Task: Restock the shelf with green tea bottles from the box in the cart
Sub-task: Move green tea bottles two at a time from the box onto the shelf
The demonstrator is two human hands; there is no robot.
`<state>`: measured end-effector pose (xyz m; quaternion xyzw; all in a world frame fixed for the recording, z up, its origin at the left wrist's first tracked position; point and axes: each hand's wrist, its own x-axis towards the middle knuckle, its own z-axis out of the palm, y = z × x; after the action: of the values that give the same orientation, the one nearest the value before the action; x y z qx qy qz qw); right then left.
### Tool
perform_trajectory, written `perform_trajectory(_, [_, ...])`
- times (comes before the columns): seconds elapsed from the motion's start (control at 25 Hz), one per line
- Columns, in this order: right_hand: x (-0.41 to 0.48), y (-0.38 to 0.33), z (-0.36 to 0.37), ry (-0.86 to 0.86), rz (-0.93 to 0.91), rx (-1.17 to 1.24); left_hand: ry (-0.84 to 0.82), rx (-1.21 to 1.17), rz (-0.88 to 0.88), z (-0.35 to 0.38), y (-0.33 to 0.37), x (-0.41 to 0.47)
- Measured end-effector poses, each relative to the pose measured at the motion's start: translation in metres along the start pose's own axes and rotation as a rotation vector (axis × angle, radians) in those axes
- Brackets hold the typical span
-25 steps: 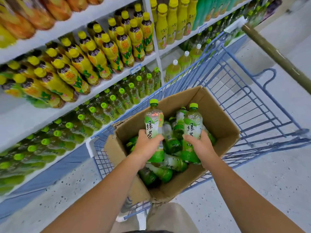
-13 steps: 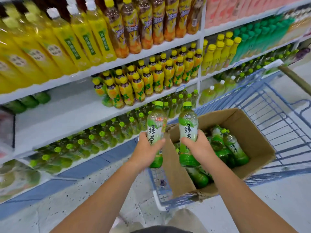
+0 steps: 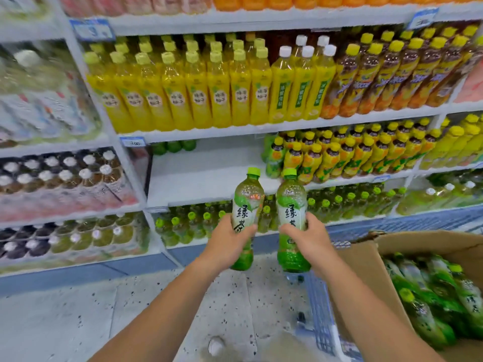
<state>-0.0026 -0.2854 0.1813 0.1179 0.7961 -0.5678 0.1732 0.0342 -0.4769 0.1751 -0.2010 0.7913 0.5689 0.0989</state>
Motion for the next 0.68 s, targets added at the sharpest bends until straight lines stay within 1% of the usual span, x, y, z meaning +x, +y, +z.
perform_trajectory(0.16, [0.034,-0.026,0.055,-0.118,-0.036,-0.090,0.152,-0.031,-0.061,-0.044,-0.020,0.017])
perform_trajectory(0.36, [0.085,-0.054,0.111,-0.243,-0.139,-0.130,0.348,-0.038,-0.087,-0.086,-0.030,0.043])
perform_trajectory(0.52, [0.139,-0.060,0.139,-0.259,-0.215,-0.176,0.430,-0.034,-0.096,-0.102,-0.043,0.088])
perform_trajectory(0.68, [0.208,-0.043,0.163,-0.232,-0.285,-0.161,0.507,-0.030,-0.034,-0.100,-0.064,0.158])
